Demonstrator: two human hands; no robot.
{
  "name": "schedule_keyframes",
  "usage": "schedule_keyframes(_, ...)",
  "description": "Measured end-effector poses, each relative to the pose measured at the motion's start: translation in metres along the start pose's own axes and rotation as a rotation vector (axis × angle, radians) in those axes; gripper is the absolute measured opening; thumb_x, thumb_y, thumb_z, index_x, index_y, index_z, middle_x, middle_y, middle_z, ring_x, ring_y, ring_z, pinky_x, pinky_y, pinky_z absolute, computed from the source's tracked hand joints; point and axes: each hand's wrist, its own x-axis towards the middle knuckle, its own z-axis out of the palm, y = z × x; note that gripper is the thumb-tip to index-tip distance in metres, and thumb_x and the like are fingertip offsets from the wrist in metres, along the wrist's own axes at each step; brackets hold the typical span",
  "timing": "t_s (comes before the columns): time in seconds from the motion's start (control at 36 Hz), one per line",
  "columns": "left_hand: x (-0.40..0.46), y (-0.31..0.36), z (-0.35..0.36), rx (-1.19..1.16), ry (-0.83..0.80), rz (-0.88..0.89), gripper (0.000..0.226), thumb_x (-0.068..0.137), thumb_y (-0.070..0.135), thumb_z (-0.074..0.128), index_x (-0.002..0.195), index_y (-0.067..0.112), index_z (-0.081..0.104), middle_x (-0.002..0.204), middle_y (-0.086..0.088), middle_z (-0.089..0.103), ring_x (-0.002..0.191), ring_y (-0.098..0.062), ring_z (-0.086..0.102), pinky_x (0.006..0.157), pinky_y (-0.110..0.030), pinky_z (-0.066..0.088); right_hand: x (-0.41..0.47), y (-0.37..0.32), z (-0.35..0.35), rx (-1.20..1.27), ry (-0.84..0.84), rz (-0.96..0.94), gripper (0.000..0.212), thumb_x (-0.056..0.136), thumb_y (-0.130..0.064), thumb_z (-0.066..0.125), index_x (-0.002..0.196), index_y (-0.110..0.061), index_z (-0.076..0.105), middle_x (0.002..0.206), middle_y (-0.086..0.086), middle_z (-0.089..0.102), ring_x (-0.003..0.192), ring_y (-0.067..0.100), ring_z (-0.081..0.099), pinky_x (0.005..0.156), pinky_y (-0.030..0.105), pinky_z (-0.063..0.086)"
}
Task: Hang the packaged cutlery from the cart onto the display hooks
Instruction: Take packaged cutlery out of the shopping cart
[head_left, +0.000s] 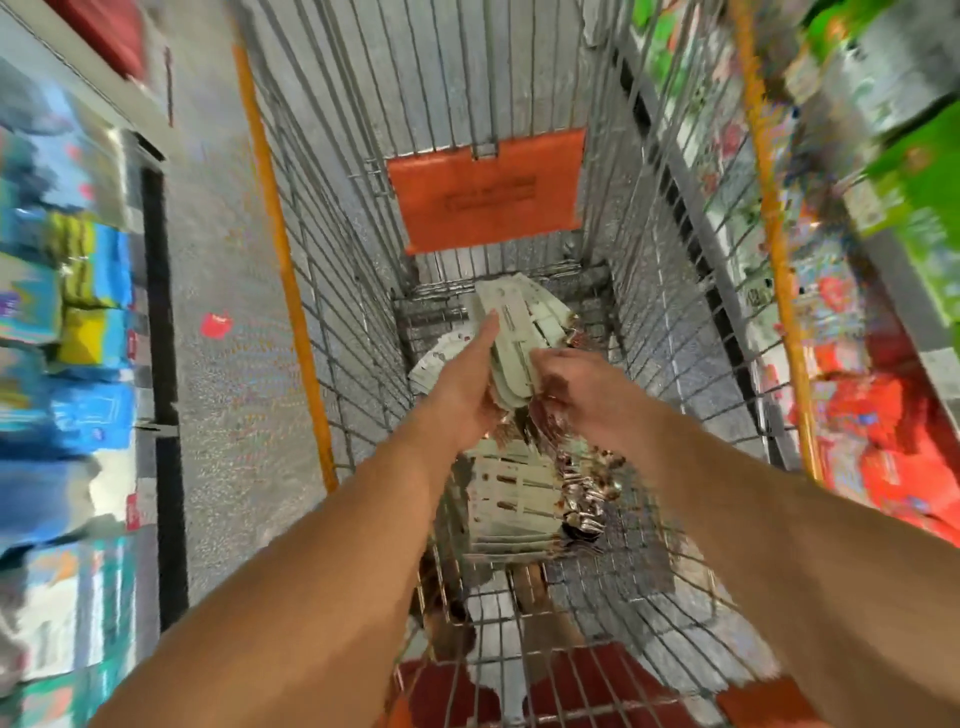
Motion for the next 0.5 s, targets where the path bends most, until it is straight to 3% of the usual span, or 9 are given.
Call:
schedule_keyframes(0.08, -0.018, 0.027, 0.003, -0.019, -0.052, 0.042, 0.059, 0.096, 0.056, 0.05, 0.13, 0.01, 0.063, 0.128, -0.015, 0.066, 0.118, -0.033, 0.063, 0.102, -0.044, 0.048, -0.017, -0.023, 0.006, -0.042, -0.065, -0.078, 0.036, 0.1, -0.008, 0.051, 0.135, 0.003, 0.052, 0.133, 0.017, 0.057, 0.092, -0.004, 0.067, 0.065, 0.009, 0.051)
schedule_keyframes(0.14, -0.035, 0.042, 0.006, 0.007, -0.077, 0.082, 0.051, 0.102, 0.046, 0.043, 0.127, 0.006, 0.064, 0.122, -0.012, 0.068, 0.098, -0.024, 0.068, 0.087, -0.037, 0.051, -0.028, -0.038, 0.012, -0.052, -0.108, -0.125, 0.039, 0.101, -0.006, 0.048, 0.139, 0.002, 0.046, 0.13, 0.003, 0.054, 0.075, -0.016, 0.062, 0.066, 0.005, 0.047)
schedule_keyframes(0.22, -0.059, 0.059, 0.011, 0.047, -0.072, 0.141, 0.044, 0.105, 0.041, 0.04, 0.106, 0.008, 0.069, 0.098, -0.008, 0.074, 0.071, -0.016, 0.069, 0.07, -0.03, 0.053, -0.041, -0.059, 0.017, -0.139, -0.073, -0.207, 0.029, 0.096, -0.016, 0.062, 0.121, -0.001, 0.064, 0.11, 0.005, 0.067, 0.081, 0.006, 0.068, 0.063, 0.014, 0.053)
schedule_keyframes(0.28, -0.075, 0.068, 0.01, 0.06, -0.013, 0.184, 0.043, 0.103, 0.043, 0.046, 0.112, 0.007, 0.068, 0.101, -0.01, 0.076, 0.084, -0.021, 0.073, 0.08, -0.035, 0.058, -0.049, -0.073, 0.024, -0.235, -0.007, -0.262, 0.025, 0.088, -0.025, 0.072, 0.102, -0.004, 0.072, 0.099, 0.008, 0.073, 0.085, 0.016, 0.069, 0.068, 0.022, 0.054)
schedule_keyframes(0.36, -0.098, 0.08, 0.008, 0.039, 0.051, 0.244, 0.052, 0.094, 0.05, 0.06, 0.125, 0.009, 0.063, 0.116, -0.013, 0.072, 0.107, -0.028, 0.07, 0.1, -0.047, 0.052, -0.061, -0.096, 0.036, -0.264, 0.105, -0.402, 0.036, 0.082, -0.036, 0.075, 0.095, -0.003, 0.073, 0.086, 0.006, 0.071, 0.077, 0.018, 0.065, 0.064, 0.025, 0.051)
schedule_keyframes(0.39, -0.106, 0.083, 0.006, 0.026, 0.072, 0.268, 0.063, 0.086, 0.055, 0.068, 0.128, 0.01, 0.062, 0.121, -0.012, 0.07, 0.112, -0.028, 0.068, 0.102, -0.05, 0.05, -0.067, -0.104, 0.042, -0.271, 0.122, -0.435, 0.036, 0.081, -0.043, 0.074, 0.093, -0.008, 0.073, 0.085, 0.003, 0.071, 0.078, 0.019, 0.065, 0.067, 0.028, 0.052)
schedule_keyframes(0.47, -0.117, 0.089, -0.006, 0.026, 0.089, 0.312, 0.126, 0.04, 0.076, 0.085, 0.143, 0.013, 0.048, 0.143, -0.009, 0.056, 0.133, -0.027, 0.052, 0.11, -0.056, 0.04, -0.092, -0.125, 0.063, -0.331, 0.093, -0.485, 0.037, 0.079, -0.056, 0.07, 0.094, -0.022, 0.068, 0.096, 0.0, 0.071, 0.092, 0.024, 0.067, 0.083, 0.042, 0.054)
schedule_keyframes(0.5, -0.122, 0.09, -0.01, 0.03, 0.09, 0.335, 0.13, 0.037, 0.076, 0.085, 0.143, 0.013, 0.047, 0.143, -0.01, 0.055, 0.133, -0.028, 0.051, 0.11, -0.056, 0.04, -0.099, -0.13, 0.07, -0.333, 0.067, -0.495, 0.036, 0.08, -0.053, 0.072, 0.097, -0.021, 0.068, 0.099, 0.002, 0.071, 0.094, 0.025, 0.067, 0.084, 0.043, 0.055)
